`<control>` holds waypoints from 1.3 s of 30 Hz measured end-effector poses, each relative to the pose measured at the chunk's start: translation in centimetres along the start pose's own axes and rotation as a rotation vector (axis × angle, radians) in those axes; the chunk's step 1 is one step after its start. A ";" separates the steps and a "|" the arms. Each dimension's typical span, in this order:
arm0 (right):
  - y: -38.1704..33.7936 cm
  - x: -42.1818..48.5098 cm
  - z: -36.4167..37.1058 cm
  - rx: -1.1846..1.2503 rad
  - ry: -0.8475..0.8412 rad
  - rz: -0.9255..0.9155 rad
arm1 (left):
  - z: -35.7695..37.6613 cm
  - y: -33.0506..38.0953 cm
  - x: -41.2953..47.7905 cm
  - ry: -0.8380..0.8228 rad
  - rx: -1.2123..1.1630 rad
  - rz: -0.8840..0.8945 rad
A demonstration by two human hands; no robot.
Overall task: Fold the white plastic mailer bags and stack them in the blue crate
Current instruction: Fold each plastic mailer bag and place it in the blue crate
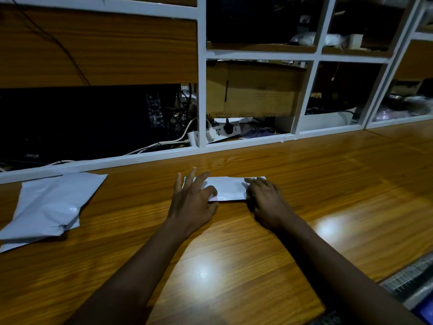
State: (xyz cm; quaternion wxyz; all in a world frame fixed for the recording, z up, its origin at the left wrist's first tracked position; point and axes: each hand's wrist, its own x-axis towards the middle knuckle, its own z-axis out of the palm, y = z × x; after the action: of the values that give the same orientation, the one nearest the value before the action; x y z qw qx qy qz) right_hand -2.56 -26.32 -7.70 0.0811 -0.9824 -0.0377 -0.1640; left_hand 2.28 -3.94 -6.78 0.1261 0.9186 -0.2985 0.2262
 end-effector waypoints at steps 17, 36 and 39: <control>2.5 -1.5 -4.5 -0.204 0.318 0.043 | -2.4 6.7 4.2 0.301 0.155 0.169; 24.4 -25.6 -18.4 -0.365 0.396 0.667 | 3.4 41.7 11.6 0.158 -0.195 0.787; 27.2 -31.9 -18.8 -0.405 0.418 0.762 | 5.3 48.5 10.2 0.083 -0.228 0.901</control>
State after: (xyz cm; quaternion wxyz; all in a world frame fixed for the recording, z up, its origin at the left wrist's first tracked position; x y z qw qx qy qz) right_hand -35.87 -57.79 -4.63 -0.0514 -0.8682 0.3751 -0.3207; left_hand -17.92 -49.26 -1.66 0.1272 0.6680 -0.6853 0.2607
